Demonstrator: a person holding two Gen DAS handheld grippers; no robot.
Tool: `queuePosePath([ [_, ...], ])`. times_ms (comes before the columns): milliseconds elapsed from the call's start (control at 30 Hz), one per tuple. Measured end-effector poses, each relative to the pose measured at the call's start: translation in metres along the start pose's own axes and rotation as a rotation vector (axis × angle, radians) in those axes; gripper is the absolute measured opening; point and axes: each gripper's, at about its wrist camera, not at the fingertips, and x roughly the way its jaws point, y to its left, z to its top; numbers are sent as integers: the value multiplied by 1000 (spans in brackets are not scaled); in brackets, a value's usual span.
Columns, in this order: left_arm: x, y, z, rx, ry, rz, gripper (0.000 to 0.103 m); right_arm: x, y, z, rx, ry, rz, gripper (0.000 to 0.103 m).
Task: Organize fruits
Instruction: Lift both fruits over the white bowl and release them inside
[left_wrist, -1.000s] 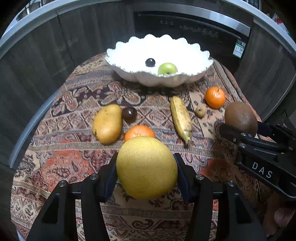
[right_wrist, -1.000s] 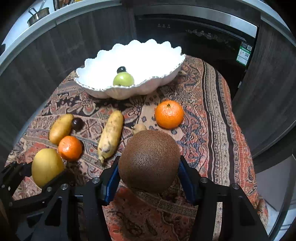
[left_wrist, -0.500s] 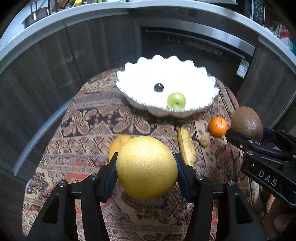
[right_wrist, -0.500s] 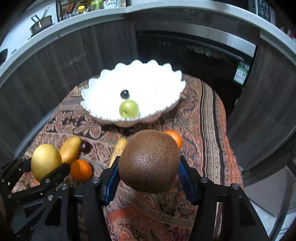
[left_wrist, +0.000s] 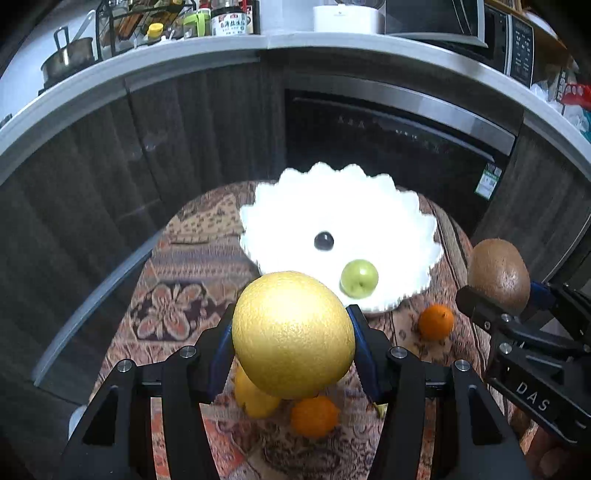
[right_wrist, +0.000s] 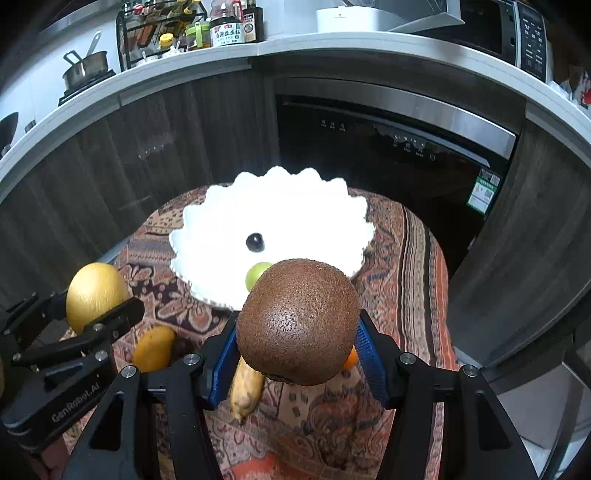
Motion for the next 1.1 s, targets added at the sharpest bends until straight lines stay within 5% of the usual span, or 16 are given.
queuePosePath([
  [400,15,5,44,33,-9,-17,56,9,0,33,-6,-11,-3,59],
  [1100,114,7,77,83,122,-77,56,97,-19,55,13,147,-56,59],
])
